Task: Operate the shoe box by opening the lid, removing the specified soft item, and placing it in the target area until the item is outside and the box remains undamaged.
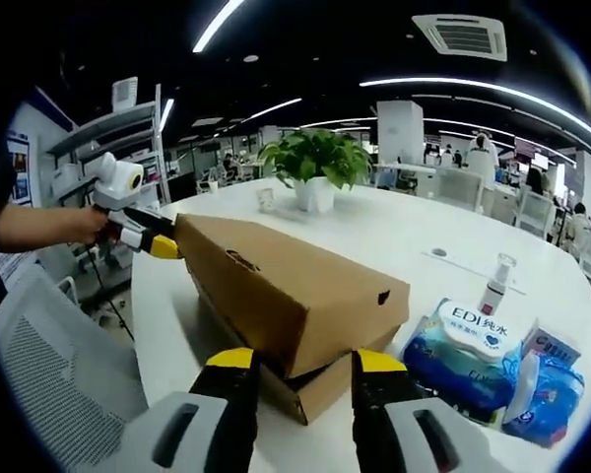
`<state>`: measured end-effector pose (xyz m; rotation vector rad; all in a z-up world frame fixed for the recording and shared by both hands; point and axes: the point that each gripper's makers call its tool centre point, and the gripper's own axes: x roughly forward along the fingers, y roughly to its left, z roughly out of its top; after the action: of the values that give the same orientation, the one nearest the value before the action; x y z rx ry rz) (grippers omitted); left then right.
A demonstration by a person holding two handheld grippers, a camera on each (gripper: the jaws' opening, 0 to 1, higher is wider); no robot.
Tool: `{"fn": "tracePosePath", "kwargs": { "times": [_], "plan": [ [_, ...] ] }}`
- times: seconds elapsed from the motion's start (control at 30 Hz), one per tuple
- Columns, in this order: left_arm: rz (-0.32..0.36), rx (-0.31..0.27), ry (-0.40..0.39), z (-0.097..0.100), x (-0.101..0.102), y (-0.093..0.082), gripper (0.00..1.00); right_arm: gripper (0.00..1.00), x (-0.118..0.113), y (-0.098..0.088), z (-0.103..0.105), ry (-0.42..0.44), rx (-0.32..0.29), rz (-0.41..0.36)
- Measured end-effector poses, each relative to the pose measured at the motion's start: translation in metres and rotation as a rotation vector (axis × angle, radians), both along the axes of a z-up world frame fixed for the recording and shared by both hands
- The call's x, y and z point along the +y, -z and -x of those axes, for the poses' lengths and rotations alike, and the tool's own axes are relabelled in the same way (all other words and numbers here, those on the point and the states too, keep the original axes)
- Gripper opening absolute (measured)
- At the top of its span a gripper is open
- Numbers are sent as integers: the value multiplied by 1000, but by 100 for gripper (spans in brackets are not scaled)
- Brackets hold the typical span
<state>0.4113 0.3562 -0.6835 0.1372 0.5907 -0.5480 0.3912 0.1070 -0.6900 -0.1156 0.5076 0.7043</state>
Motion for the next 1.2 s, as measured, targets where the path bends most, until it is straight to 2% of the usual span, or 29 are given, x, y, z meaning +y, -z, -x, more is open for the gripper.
{"fn": "tracePosePath", "kwargs": {
  "times": [1.2],
  "plan": [
    [-49, 46, 38, 3, -3, 29, 43, 39, 4, 29, 4, -52, 8, 123]
  ]
}}
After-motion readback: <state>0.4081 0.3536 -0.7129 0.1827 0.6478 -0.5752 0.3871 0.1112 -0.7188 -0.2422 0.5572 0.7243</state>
